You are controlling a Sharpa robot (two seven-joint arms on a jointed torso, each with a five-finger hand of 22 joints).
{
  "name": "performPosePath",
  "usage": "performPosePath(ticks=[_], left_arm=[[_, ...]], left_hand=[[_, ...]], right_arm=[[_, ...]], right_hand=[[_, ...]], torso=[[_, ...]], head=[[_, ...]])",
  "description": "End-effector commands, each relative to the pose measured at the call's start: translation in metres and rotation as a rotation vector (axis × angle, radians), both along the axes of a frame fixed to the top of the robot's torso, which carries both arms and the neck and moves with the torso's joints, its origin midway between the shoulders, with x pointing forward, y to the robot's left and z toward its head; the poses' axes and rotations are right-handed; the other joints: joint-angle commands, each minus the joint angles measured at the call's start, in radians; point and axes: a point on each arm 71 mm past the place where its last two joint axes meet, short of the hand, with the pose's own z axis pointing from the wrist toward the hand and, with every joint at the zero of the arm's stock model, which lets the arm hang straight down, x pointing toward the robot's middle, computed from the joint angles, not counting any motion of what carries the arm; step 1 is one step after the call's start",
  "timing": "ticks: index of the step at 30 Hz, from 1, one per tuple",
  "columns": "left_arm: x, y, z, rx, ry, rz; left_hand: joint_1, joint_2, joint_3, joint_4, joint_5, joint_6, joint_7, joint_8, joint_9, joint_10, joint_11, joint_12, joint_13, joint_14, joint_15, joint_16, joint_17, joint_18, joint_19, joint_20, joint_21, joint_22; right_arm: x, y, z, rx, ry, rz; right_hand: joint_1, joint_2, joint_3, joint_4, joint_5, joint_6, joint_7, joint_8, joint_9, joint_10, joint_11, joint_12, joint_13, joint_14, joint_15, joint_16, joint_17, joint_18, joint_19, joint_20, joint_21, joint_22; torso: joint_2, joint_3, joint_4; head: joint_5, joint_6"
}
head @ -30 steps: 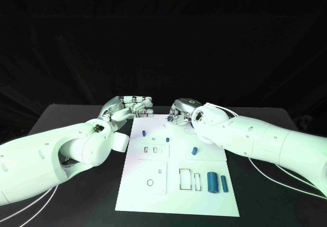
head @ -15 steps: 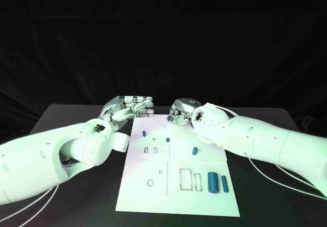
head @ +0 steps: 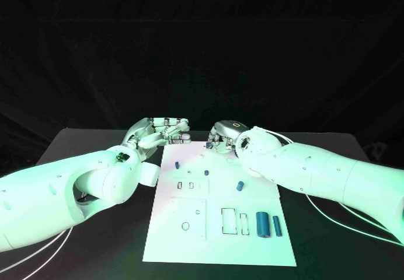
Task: Assemble the parts on the task board
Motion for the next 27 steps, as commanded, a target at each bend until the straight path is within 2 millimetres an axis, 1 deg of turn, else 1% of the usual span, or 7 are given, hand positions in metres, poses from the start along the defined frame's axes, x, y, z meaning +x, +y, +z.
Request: performPosePath(ticks=[1, 3, 8, 12, 14, 20, 27], left_arm=[[0.0003, -0.0023, 0.0022, -0.009, -0.005, -0.017], [0.0006, -0.0023, 0.0027, -0.008, -0.006, -0.017], [0.0011, -0.0024, 0.0034, -0.008, -0.008, -0.016], [0.0013, -0.0024, 0.0038, -0.008, -0.009, -0.016], [0.0013, -0.0023, 0.0039, -0.008, -0.009, -0.016], [0.0014, -0.0022, 0.0041, -0.008, -0.009, -0.015], [0.0014, -0.0019, 0.0041, -0.008, -0.009, -0.015]], left_hand=[[-0.008, -0.001, -0.003, 0.002, 0.0, -0.002, 0.011, -0.005, -0.001, -0.002, 0.004, -0.006, -0.002, -0.004, 0.002, -0.007, 0.001, 0.013, -0.01, 0.0, -0.006, -0.001], [-0.008, -0.001, -0.003, 0.002, 0.0, -0.002, 0.011, -0.005, -0.001, -0.002, 0.004, -0.006, -0.002, -0.004, 0.002, -0.007, 0.001, 0.013, -0.01, 0.0, -0.006, -0.001], [-0.008, -0.002, -0.003, 0.002, 0.0, -0.003, 0.011, -0.006, -0.001, -0.004, 0.004, -0.006, -0.002, -0.004, 0.002, -0.008, 0.001, 0.013, -0.01, 0.0, -0.006, -0.001], [-0.008, -0.002, -0.003, 0.002, 0.0, -0.003, 0.011, -0.006, -0.001, -0.004, 0.004, -0.006, -0.002, -0.004, 0.002, -0.008, 0.001, 0.013, -0.01, 0.0, -0.006, -0.001], [-0.008, -0.002, -0.003, 0.002, 0.0, -0.003, 0.011, -0.006, -0.001, -0.004, 0.004, -0.006, -0.002, -0.004, 0.002, -0.008, 0.001, 0.013, -0.01, 0.0, -0.006, -0.001], [-0.008, -0.002, -0.003, 0.002, 0.0, -0.003, 0.011, -0.006, -0.001, -0.004, 0.004, -0.006, -0.002, -0.004, 0.002, -0.008, 0.001, 0.013, -0.01, 0.0, -0.006, -0.001], [-0.008, -0.002, -0.003, 0.002, 0.0, -0.003, 0.011, -0.006, -0.001, -0.004, 0.004, -0.006, -0.002, -0.004, 0.002, -0.008, 0.001, 0.013, -0.01, 0.0, -0.006, -0.001]], right_arm=[[-0.0016, 0.0047, 0.0005, -0.009, -0.004, 0.019], [-0.002, 0.0055, 0.0004, -0.011, -0.001, 0.023], [-0.0026, 0.0064, 0.0003, -0.012, 0.002, 0.029], [-0.0026, 0.0066, 0.0001, -0.014, 0.004, 0.031], [-0.0027, 0.0068, 0.0003, -0.012, 0.003, 0.031], [-0.0029, 0.0074, 0.0004, -0.01, 0.004, 0.033], [-0.0027, 0.0068, -0.0003, -0.016, 0.012, 0.03]], right_hand=[[-0.011, -0.005, -0.001, 0.008, -0.001, -0.013, 0.002, -0.007, -0.004, -0.009, 0.004, -0.002, 0.002, 0.06, 0.001, 0.0, 0.031, -0.014, -0.009, 0.001, -0.007, -0.005], [-0.011, -0.007, 0.0, 0.009, -0.002, -0.018, 0.003, -0.01, -0.005, -0.011, 0.005, -0.002, 0.002, 0.059, 0.002, -0.003, 0.027, -0.013, -0.012, 0.002, -0.012, -0.009], [-0.012, -0.008, 0.0, 0.009, -0.003, -0.02, 0.004, -0.011, -0.006, -0.012, 0.006, -0.002, 0.003, 0.058, 0.003, -0.006, 0.024, -0.012, -0.015, 0.002, -0.016, -0.013], [-0.012, -0.008, 0.0, 0.009, -0.004, -0.02, 0.004, -0.011, -0.006, -0.013, 0.006, -0.002, 0.003, 0.058, 0.003, -0.006, 0.024, -0.012, -0.015, 0.002, -0.016, -0.013], [-0.012, -0.009, 0.0, 0.01, -0.006, -0.021, 0.004, -0.011, -0.006, -0.014, 0.006, -0.002, 0.003, 0.057, 0.004, -0.007, 0.022, -0.012, -0.016, 0.003, -0.018, -0.014], [-0.012, -0.009, 0.0, 0.01, -0.007, -0.022, 0.005, -0.012, -0.006, -0.014, 0.006, -0.003, 0.003, 0.057, 0.004, -0.008, 0.021, -0.012, -0.017, 0.003, -0.019, -0.016], [-0.011, -0.011, 0.0, 0.009, -0.01, -0.024, 0.005, -0.013, -0.007, -0.017, 0.007, -0.003, 0.003, 0.056, 0.005, -0.011, 0.018, -0.011, -0.019, 0.004, -0.023, -0.018]], torso=[[0.0, -0.0006, -0.0009], [0.0, -0.0007, -0.0012], [0.0, -0.0004, 0.0013], [-0.001, -0.0007, 0.0018], [0.0, -0.0004, 0.0007], [0.0, -0.0002, -0.0003], [0.0, 0.0001, -0.0002]], head=[[0.001, -0.002], [0.001, -0.002], [0.001, -0.004], [0.001, -0.006], [0.003, -0.005], [0.004, -0.006], [0.004, -0.007]])
